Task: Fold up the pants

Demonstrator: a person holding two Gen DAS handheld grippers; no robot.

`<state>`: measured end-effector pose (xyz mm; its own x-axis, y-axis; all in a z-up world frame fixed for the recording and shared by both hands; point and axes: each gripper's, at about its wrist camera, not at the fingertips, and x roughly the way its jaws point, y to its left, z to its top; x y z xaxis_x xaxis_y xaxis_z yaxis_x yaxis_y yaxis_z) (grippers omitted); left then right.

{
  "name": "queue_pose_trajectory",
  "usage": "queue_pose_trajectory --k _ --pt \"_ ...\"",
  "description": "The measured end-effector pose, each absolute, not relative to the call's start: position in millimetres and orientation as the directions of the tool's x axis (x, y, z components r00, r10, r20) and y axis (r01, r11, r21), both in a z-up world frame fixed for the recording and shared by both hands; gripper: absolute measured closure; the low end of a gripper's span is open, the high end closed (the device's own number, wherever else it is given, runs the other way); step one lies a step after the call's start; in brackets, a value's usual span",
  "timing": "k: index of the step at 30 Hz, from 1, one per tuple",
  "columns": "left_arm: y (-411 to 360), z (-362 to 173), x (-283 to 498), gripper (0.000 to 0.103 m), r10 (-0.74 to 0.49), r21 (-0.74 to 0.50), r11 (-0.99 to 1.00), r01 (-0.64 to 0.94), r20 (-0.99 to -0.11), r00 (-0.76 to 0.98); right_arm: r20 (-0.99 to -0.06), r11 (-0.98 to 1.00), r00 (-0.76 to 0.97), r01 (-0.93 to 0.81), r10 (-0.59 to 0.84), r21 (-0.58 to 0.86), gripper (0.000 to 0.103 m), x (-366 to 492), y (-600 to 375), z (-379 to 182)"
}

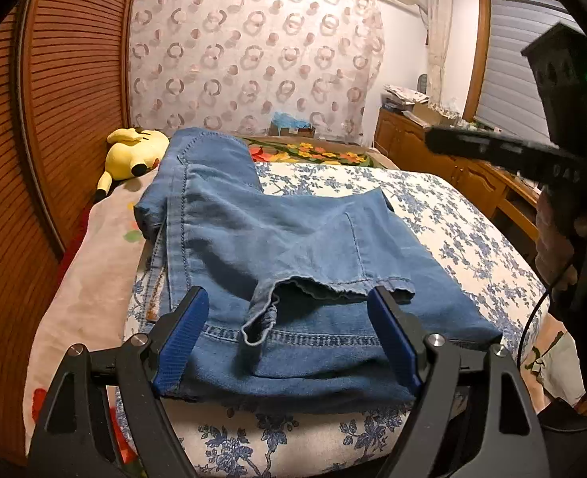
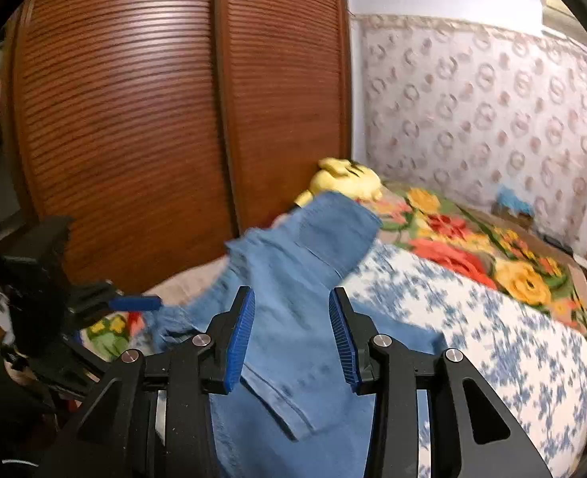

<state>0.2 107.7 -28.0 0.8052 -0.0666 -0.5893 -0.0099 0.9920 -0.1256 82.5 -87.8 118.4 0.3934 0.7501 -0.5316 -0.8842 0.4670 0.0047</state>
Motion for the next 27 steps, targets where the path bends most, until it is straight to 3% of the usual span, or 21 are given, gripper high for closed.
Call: queue_pose_trajectory --k 7,9,13,15,24,27 --pt "110 -45 15 0.022 -0.051 -0.109 0.994 -0.02 -0.615 0.787 -0.616 0.531 0.408 -0.847 0.674 0.021 0.063 97 -84 88" --pt "112 -48 19 0.03 -0.05 -0.105 0.994 -0.021 -0.622 0.781 -0.643 0.542 0.401 -0.84 0.652 0.026 0.063 102 -79 78" --pt "113 -54 21 0.062 -0.065 -0.111 0.994 -0.007 -0.631 0.773 -0.689 0.569 0.384 -0.82 0.615 0.052 0.054 113 -72 56" --pt "113 -57 21 0.069 -0.068 -0.11 0.994 -0.003 -0.637 0.768 -0.703 0.571 0.369 -0.818 0.608 0.065 0.053 115 -70 49" --pt "115 -65 23 0.072 -0.058 -0.106 0.994 -0.015 -0.649 0.758 -0.763 0.594 0.317 -0.797 0.563 0.108 0.053 120 -57 23" --pt "114 -64 21 0.089 -0.062 -0.104 0.995 -0.007 -0.643 0.763 -0.76 0.59 0.297 -0.795 0.579 0.139 0.053 124 -54 23"
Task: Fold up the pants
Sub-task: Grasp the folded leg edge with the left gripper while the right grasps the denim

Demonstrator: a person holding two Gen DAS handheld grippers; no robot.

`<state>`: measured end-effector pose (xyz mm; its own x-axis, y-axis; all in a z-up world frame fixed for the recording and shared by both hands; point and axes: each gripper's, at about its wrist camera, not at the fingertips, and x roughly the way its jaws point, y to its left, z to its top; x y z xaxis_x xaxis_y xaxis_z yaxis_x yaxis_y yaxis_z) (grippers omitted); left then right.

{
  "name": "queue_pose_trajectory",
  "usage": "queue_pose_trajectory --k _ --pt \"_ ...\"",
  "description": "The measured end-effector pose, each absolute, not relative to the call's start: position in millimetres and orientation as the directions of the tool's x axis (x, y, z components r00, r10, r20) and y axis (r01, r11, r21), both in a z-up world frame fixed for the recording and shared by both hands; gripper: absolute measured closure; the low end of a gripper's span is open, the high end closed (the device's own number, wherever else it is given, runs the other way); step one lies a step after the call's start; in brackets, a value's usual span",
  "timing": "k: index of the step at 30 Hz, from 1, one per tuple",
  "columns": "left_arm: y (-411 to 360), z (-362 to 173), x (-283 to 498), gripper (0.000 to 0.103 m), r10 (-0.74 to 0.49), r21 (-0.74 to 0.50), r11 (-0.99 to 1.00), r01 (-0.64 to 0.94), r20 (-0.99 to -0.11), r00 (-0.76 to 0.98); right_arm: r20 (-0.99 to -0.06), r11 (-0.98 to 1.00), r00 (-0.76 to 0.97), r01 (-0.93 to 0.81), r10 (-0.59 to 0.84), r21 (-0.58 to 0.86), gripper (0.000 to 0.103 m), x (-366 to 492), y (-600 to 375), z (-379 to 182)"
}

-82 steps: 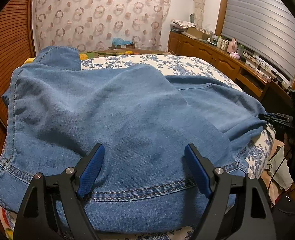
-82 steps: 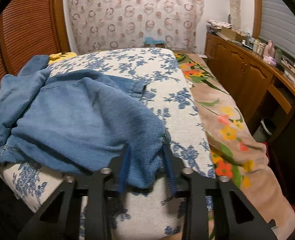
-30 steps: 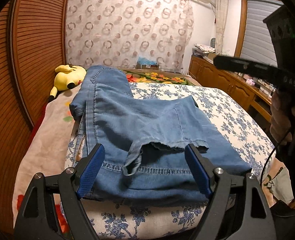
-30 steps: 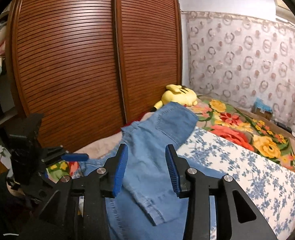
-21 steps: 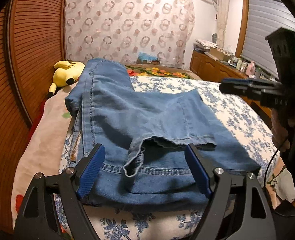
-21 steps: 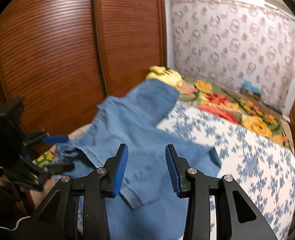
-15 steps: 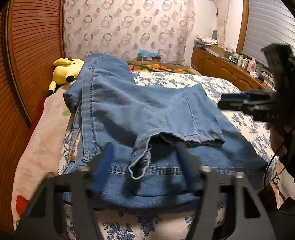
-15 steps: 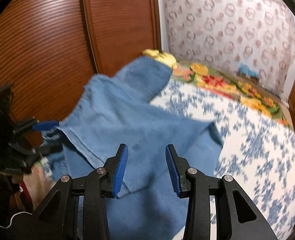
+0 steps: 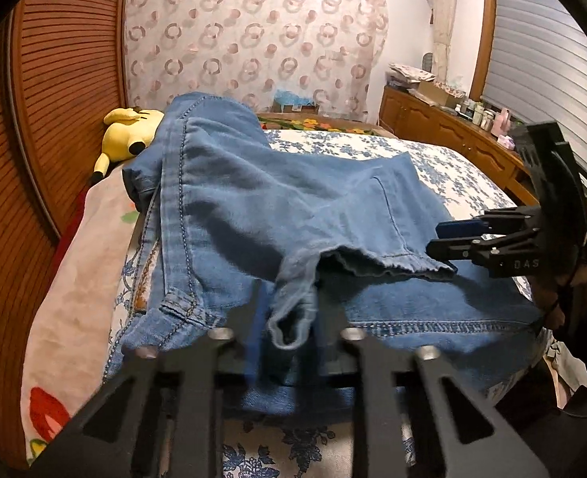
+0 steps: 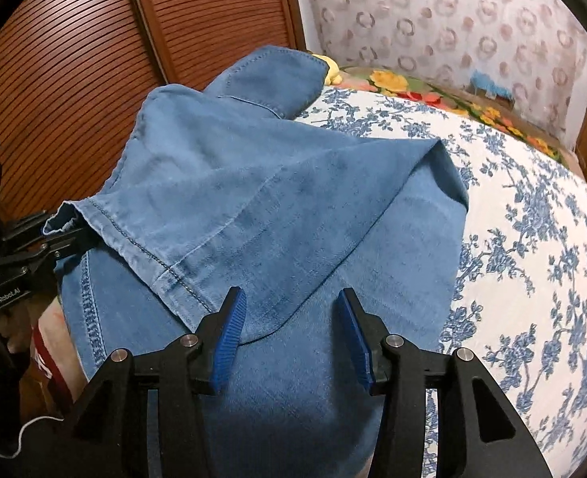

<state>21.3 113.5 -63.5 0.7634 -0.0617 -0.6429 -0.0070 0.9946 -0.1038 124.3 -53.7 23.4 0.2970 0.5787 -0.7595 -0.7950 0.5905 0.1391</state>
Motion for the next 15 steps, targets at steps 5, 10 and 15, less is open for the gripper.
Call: queue_pose_trajectory --k 5,10,15 --pt "109 -52 12 0.092 -0.074 -0.105 0.994 0.012 -0.609 0.79 -0.737 0.57 0.287 -0.806 0.612 0.16 0.089 127 -47 24" --pt "102 -37 -1 0.093 -0.09 -0.083 0.995 0.05 -0.588 0.804 -0.699 0.54 0.293 -0.827 0.652 0.158 0.102 130 -48 38" --pt "101 -24 -13 0.093 -0.087 -0.081 0.995 0.051 -0.559 0.825 -0.621 0.511 0.32 -0.846 0.715 0.152 0.102 135 -42 79"
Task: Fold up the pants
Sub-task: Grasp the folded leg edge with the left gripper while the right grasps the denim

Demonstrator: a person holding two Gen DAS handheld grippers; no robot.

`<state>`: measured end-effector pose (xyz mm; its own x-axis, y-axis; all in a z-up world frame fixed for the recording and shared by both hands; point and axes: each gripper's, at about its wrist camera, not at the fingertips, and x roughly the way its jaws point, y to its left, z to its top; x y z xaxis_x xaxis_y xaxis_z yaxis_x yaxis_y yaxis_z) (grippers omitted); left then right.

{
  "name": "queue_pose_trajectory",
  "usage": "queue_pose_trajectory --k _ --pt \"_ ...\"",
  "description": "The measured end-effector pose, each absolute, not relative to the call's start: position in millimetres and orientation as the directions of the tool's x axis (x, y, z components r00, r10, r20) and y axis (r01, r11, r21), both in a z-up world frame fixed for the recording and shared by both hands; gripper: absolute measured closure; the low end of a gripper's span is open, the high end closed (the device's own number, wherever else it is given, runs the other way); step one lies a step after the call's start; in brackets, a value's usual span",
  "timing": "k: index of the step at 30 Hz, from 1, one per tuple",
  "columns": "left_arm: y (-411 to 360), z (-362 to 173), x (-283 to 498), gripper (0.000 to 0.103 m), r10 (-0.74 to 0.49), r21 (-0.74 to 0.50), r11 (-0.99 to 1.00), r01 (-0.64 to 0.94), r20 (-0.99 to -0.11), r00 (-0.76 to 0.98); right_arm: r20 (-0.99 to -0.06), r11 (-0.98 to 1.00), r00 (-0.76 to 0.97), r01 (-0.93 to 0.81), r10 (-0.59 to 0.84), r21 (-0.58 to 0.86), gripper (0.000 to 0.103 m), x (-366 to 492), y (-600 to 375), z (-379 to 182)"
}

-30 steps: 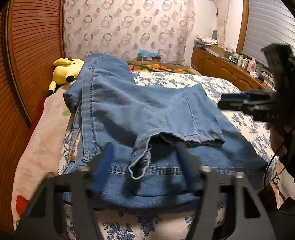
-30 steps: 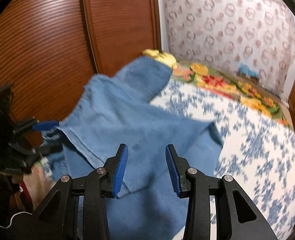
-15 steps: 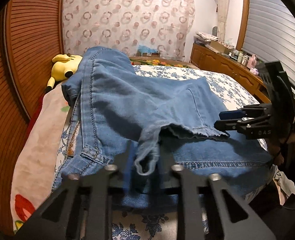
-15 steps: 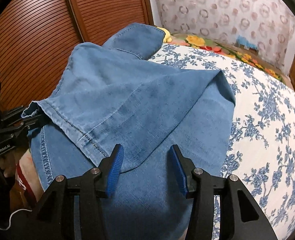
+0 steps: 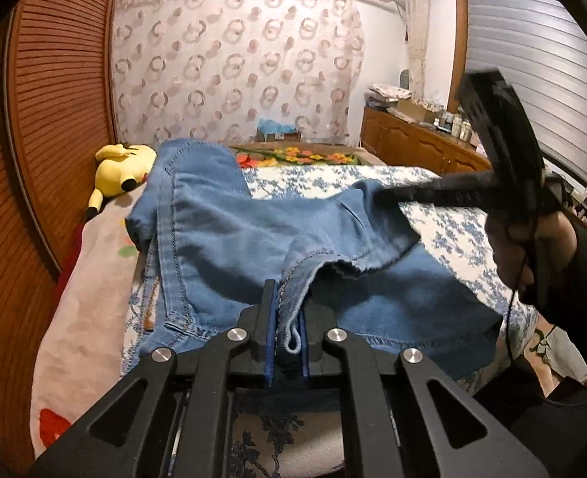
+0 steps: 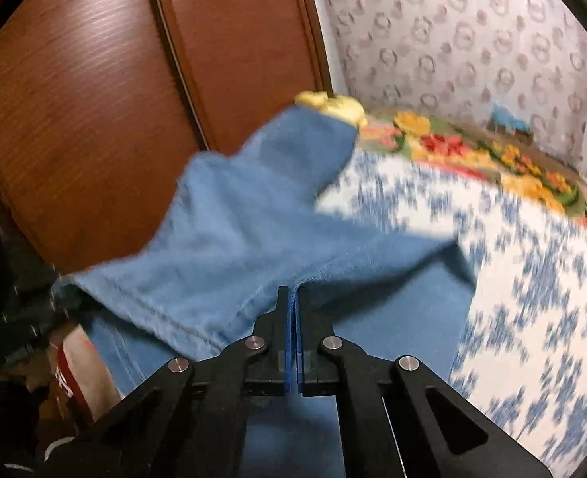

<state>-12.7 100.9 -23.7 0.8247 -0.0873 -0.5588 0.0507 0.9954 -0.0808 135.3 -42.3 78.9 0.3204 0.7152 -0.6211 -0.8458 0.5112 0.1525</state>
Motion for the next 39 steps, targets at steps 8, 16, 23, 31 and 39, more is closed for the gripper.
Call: queue_pose_trajectory --k 8,16,23,31,39 --pt "117 -35 -13 0.093 -0.076 -0.113 0.993 0.013 -0.573 0.816 -0.616 0.512 0.362 -0.855 0.7 0.079 0.102 149 18 112" --pt "128 -47 -18 0.093 -0.077 -0.145 0.989 -0.013 -0.597 0.799 -0.672 0.507 0.345 -0.86 0.655 0.053 0.102 166 88 95" --pt "133 -61 -15 0.093 -0.059 -0.155 0.986 -0.052 -0.632 0.772 -0.72 0.536 0.325 -0.841 0.613 0.076 0.101 176 117 66" --pt "132 -61 -14 0.064 -0.01 -0.115 0.99 -0.079 -0.624 0.781 -0.665 0.532 0.304 -0.83 0.682 0.166 0.06 183 110 85" --pt "134 -60 -11 0.049 -0.022 -0.12 0.99 -0.07 -0.637 0.771 -0.628 0.567 0.395 -0.819 0.67 0.09 0.06 175 51 111"
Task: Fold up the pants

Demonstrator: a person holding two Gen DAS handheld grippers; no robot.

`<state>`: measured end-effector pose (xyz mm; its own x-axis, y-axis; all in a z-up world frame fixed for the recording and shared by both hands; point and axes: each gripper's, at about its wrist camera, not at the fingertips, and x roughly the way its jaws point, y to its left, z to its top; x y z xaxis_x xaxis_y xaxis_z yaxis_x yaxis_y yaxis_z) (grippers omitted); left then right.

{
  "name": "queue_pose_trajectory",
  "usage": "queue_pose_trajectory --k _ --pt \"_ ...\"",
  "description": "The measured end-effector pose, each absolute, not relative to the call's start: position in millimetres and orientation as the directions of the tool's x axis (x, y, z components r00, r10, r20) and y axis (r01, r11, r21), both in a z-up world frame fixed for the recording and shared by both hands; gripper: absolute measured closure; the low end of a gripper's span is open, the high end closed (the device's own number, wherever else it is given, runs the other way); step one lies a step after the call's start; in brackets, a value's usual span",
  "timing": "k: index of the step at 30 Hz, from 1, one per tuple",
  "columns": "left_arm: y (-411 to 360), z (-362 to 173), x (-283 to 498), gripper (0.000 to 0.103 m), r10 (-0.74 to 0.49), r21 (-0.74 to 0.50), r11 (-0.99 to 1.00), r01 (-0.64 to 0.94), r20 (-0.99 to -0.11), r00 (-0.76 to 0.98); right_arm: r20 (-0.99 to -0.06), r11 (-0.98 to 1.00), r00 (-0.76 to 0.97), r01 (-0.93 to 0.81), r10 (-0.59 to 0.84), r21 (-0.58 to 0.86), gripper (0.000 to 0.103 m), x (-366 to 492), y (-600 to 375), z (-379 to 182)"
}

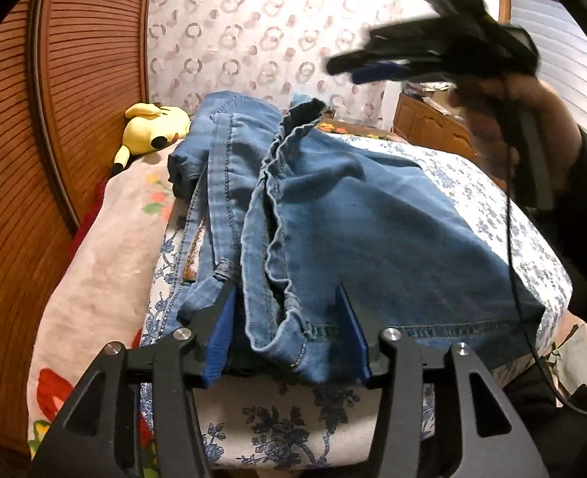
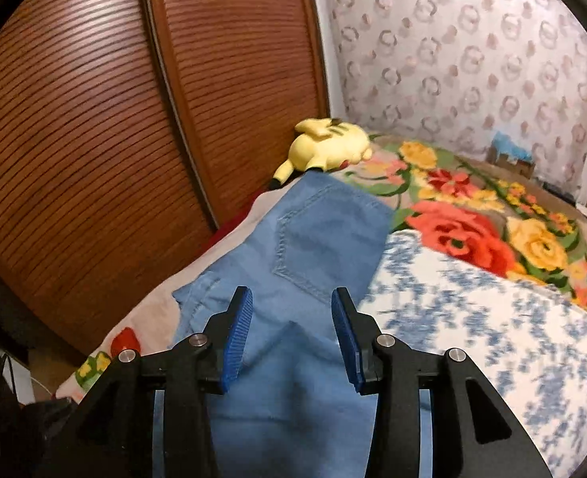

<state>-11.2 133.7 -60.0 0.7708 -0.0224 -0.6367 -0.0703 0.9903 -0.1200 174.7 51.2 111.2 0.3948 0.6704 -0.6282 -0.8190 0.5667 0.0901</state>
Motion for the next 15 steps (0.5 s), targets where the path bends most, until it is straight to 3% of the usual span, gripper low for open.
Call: queue_pose_trajectory --k 3,4,10,15 --pt "134 -56 -9 0.027 -0.019 -0.122 0.99 -0.072 -0.622 0.783 -0.636 0.599 0.433 -0.799 0.639 0.058 0.059 175 13 109" --pt "134 -55 -9 0.025 -0.007 -0.115 0.99 -0.08 -0.614 0.789 -0.64 0.608 0.446 -0.793 0.625 0.04 0.059 175 2 106" --pt "139 -57 -5 0.025 0.023 -0.112 0.987 -0.115 -0.609 0.793 -0.697 0.655 0.473 -0.756 0.539 -0.006 0.057 173 -57 74" --pt "140 -62 -2 0.025 0.037 -0.107 0.985 -0.132 -0.622 0.782 -0.743 0.676 0.422 -0.735 0.519 0.055 0.057 183 -81 37"
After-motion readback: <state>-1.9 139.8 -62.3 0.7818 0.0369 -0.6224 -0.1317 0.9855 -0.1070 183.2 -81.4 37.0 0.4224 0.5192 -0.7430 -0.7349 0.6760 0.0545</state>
